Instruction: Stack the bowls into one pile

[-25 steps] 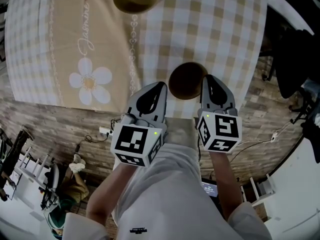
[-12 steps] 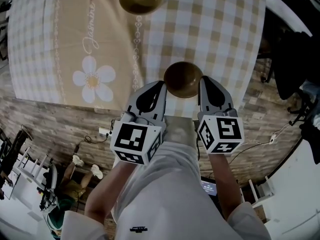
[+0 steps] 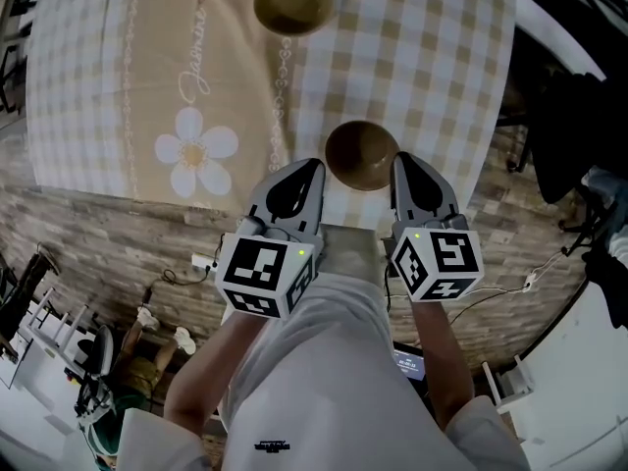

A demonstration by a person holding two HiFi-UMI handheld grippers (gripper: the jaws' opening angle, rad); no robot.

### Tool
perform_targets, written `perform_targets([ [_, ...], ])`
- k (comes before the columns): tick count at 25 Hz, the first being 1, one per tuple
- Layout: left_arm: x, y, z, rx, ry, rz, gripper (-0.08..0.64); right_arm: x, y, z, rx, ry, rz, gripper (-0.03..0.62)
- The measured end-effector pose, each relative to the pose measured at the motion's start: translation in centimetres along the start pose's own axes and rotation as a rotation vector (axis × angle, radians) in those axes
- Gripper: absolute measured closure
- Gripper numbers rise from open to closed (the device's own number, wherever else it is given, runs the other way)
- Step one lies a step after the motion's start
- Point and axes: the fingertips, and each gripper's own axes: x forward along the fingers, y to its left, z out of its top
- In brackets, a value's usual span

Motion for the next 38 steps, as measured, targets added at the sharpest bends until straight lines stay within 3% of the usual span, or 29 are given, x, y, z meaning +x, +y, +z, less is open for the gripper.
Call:
perform_targets([
  [21, -6.1, -0.7, 5.4, -0.015, -0.088, 0.005, 0.540, -3.3, 3.4, 8.7, -0.094, -0.100, 0.001, 0.555],
  [38, -5.8, 3.5, 13.1, -0.011, -0.130, 0.006, 0.540, 1.2, 7.1, 16.7, -0.147, -0.132, 0.023, 0.555],
])
